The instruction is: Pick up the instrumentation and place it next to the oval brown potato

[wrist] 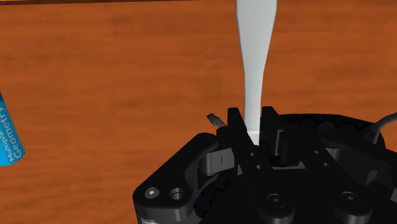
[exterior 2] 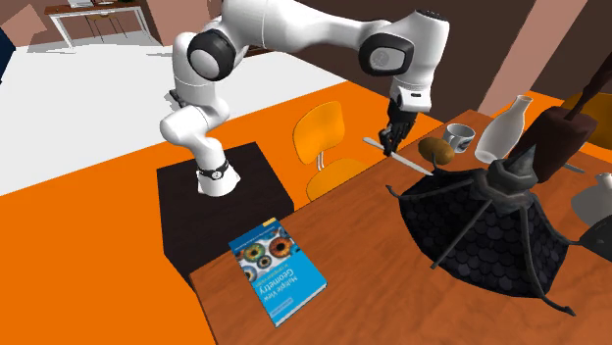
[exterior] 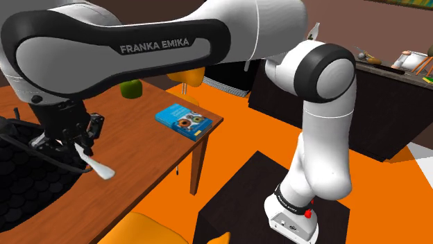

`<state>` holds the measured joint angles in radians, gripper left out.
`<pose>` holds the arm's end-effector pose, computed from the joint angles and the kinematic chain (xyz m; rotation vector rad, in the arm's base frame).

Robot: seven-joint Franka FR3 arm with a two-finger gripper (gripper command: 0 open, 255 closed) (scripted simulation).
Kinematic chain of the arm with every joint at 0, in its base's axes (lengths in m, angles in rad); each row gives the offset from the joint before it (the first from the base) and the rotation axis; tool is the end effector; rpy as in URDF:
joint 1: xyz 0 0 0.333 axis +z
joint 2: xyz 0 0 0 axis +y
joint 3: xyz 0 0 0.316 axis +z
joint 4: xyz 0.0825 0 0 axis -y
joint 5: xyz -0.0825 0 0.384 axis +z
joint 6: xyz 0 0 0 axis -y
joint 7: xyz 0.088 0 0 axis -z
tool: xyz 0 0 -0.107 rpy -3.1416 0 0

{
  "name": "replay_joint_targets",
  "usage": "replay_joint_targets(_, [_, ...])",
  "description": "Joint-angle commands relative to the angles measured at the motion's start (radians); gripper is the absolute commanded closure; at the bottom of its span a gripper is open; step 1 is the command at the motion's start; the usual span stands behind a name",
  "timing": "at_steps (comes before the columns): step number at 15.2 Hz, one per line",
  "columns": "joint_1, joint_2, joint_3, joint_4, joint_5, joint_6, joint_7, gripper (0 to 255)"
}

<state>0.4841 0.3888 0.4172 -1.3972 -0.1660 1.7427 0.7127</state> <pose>0.4602 0.4853 0.4993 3.1134 0.2981 -0.0013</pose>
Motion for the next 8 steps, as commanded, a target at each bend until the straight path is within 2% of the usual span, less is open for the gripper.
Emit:
replay_joint_targets(1, [0.052, 0.079, 0.004, 0.123, -0.030, -0.050, 0.042, 255])
replay_joint_targets(4, [0.137, 0.197, 0.002, 0.306, -0.069, -0.121, 0.090, 255])
replay_joint_targets(6, [0.206, 0.297, -0.006, 0.473, -0.098, -0.187, 0.114, 255])
replay_joint_targets(7, [0.249, 0.363, -0.013, 0.589, -0.114, -0.234, 0.120, 255])
replay_joint_targets(8, [0.310, 0.463, -0.028, 0.773, -0.134, -0.312, 0.117, 255])
